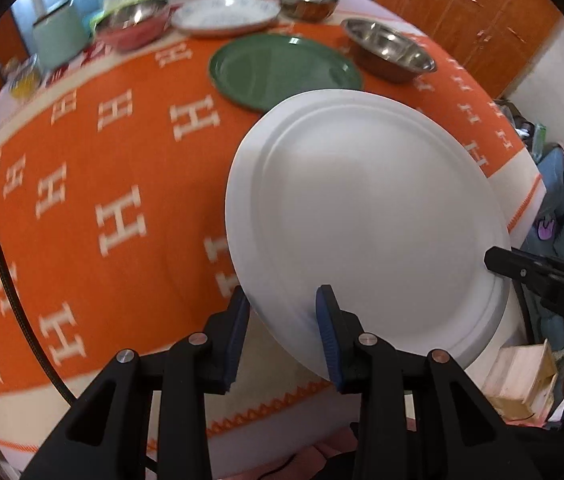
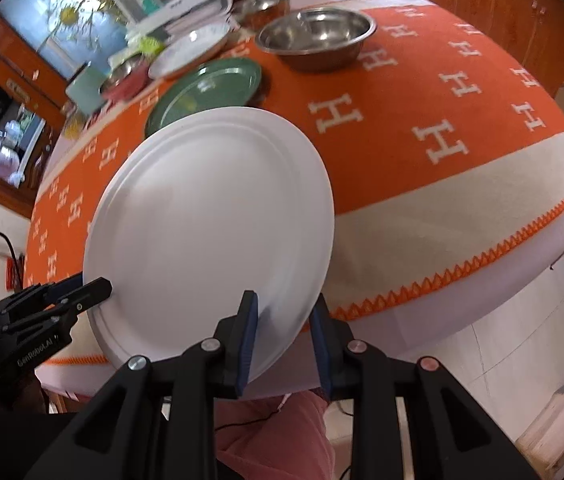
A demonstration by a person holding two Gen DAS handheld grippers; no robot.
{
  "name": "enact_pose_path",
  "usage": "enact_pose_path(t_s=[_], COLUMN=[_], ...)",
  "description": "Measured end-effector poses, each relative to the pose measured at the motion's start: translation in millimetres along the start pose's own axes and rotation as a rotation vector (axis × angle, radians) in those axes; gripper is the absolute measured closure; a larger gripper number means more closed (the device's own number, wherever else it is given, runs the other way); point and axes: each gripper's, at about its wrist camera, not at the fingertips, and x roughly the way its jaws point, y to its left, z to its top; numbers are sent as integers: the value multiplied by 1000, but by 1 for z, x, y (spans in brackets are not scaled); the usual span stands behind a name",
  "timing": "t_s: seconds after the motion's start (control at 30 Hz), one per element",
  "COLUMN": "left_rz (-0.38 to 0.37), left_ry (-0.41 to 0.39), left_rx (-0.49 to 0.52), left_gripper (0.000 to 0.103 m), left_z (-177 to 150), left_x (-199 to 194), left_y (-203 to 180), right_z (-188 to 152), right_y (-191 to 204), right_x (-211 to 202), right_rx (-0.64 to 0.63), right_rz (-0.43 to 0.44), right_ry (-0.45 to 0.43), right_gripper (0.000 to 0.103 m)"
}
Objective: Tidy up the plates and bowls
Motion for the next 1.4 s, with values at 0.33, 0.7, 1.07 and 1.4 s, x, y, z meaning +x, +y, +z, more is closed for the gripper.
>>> enact_pose_path(t_s=[0.33, 0.7, 1.07, 1.4], left_rz=[-8, 12, 32, 14], left_ry=[17, 3, 31, 16], left_rx=[-95, -125, -76, -97], left_gripper=[71, 70, 59, 53], left_z=[-17, -17, -19, -13], left_x=[26, 27, 16, -15], left_y=[-5, -2, 0, 22], right_z=[1, 4, 2, 11], right_y=[-5, 5, 8, 17], right_x=[20, 28, 25, 8], right_rx=[-124, -177, -172, -141], right_rz=[-41, -96, -110, -126], right_ry=[12, -31, -33, -78], right_gripper=[74, 67, 55, 48])
